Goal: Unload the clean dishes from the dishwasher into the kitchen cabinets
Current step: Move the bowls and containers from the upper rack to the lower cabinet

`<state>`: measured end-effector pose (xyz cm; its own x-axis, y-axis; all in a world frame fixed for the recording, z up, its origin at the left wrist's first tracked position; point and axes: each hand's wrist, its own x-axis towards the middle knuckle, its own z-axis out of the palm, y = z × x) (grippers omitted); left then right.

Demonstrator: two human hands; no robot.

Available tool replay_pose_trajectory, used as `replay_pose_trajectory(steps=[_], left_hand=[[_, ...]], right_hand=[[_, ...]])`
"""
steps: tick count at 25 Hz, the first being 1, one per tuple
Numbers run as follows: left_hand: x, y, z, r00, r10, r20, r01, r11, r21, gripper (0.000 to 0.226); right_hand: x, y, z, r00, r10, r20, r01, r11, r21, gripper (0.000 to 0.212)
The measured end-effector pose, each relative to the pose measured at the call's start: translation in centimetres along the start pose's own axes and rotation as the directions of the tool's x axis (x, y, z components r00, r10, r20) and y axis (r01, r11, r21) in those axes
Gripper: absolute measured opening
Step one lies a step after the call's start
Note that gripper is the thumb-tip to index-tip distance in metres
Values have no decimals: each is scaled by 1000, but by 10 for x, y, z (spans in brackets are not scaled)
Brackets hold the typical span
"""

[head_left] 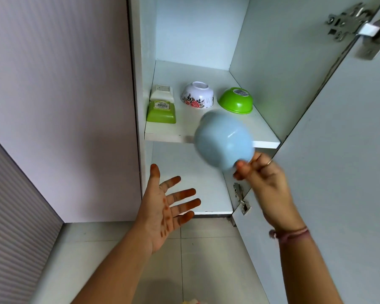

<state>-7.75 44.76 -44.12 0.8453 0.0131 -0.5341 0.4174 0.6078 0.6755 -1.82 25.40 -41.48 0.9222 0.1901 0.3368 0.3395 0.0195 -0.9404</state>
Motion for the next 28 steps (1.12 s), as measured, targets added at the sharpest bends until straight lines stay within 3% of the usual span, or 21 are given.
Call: replay_pose_trajectory(steps=[2,4,6,8,11,15,17,21,28], left_hand=[[1,-2,0,999,19,-38,-17,998,65,62],[-1,-5,2,999,8,-51,-3,995,102,57],[-2,-7,3,999,-6,-48,12,993,119,54],[-3,-7,5,999,-2,-46,8,992,124,52],[-3,-8,5,999,8,-46,-2,993,117,50],[-2,-9,5,999,17,-45,-11,994,113,50],[-1,-10,5,999,13,-47,-8,994,111,51],[3,-12,4,999,11,-47,-5,993,122,50],[18,-5,15,989,-31,-143,46,993,105,45]], right_hand=[[21,-6,-4,955,236,-181,-159,918,362,10],[45,-5,-6,862,462,-208,-225,717,660,11],[63,0,-5,790,590,-168,-212,519,828,8],[76,8,-4,755,633,-168,-185,453,872,9],[86,13,2,731,634,-252,-181,536,824,9],[90,18,5,720,519,-461,-241,810,535,23],[93,22,2,730,441,-522,-250,884,396,25],[99,31,0,701,396,-592,-258,916,307,32],[102,28,10,630,449,-634,-271,892,362,23]])
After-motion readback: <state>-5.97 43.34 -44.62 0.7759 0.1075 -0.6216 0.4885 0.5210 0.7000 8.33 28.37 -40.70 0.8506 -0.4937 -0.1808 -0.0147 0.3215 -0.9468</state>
